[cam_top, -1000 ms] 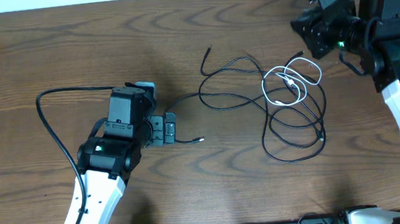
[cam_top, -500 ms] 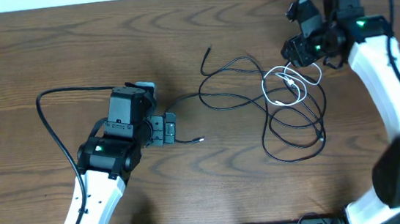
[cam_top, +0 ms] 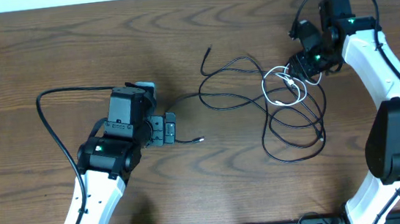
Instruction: Untangle cables
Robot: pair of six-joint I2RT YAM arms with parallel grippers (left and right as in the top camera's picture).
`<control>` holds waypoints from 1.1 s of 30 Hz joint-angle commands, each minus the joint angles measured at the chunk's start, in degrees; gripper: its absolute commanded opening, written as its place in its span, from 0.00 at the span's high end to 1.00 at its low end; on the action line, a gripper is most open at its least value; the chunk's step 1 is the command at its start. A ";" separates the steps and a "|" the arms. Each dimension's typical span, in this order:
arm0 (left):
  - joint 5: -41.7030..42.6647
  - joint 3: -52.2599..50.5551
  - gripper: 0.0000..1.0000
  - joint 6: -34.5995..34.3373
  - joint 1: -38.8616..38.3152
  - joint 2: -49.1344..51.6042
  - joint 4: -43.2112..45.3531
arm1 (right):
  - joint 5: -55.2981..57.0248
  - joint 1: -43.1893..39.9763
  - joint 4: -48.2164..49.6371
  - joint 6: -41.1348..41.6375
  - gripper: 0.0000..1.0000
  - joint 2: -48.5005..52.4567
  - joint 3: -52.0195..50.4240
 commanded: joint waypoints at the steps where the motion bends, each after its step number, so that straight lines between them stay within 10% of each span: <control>1: -0.94 0.15 0.01 -0.72 0.35 0.20 -0.04 | 0.57 -0.09 0.02 -1.64 0.45 1.68 -1.38; 6: -0.94 0.15 0.01 -0.72 0.35 0.20 -0.04 | 0.61 -0.09 0.90 -1.60 0.50 3.98 -1.51; 11: -0.94 0.15 0.01 -0.72 0.35 0.20 -0.04 | -0.24 0.04 2.05 -0.94 0.99 4.61 -1.49; 33: -0.94 0.15 0.01 -0.72 0.35 0.20 -0.04 | 2.27 6.23 0.26 2.49 0.99 -17.44 20.59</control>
